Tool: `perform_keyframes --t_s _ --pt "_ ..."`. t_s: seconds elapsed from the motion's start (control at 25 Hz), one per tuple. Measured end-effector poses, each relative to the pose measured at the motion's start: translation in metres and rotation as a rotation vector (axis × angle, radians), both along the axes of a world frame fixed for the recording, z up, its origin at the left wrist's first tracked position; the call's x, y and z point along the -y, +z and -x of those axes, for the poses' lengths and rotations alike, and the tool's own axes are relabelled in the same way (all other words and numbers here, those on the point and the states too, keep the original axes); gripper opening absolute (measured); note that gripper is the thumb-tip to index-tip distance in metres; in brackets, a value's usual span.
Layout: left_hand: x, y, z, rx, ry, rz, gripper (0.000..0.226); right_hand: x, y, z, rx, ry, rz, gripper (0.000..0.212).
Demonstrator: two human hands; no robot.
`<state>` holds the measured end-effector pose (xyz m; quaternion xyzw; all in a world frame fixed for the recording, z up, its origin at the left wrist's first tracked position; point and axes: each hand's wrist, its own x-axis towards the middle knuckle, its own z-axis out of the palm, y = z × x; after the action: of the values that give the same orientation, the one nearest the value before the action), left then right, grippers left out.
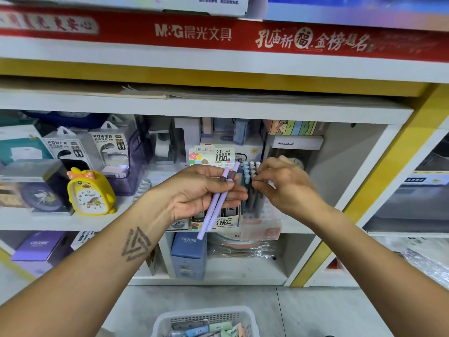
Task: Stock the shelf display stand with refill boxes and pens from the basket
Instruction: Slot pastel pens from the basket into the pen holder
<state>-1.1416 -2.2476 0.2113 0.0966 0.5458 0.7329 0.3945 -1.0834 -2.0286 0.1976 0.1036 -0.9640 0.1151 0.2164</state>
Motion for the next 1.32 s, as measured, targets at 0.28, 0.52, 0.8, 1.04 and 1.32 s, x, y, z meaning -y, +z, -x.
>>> perform_keyframes --t_s 0.28,0.52,0.8,1.04,1.32 --pt "-0.016 0.003 -0.011 -0.080 -0.165 -0.041 0.032 0.012 0.026 -0.005 0.295 0.103 1.063 0.012" --pt "-0.025 0.006 -0.007 -0.082 0.057 -0.093 0.022 -0.015 0.035 -0.013 0.009 -0.016 1.148 0.012" --pt "-0.037 0.006 -0.011 -0.062 0.135 -0.034 0.028 -0.023 0.003 -0.024 0.006 -0.022 0.392 0.013" --pt "-0.037 0.000 -0.010 -0.103 0.107 -0.057 0.027 -0.024 0.001 -0.023 0.066 0.025 0.356 0.021" --pt "-0.036 -0.004 -0.012 -0.155 0.108 -0.076 0.021 -0.024 -0.006 -0.016 -0.006 0.011 0.171 0.012"
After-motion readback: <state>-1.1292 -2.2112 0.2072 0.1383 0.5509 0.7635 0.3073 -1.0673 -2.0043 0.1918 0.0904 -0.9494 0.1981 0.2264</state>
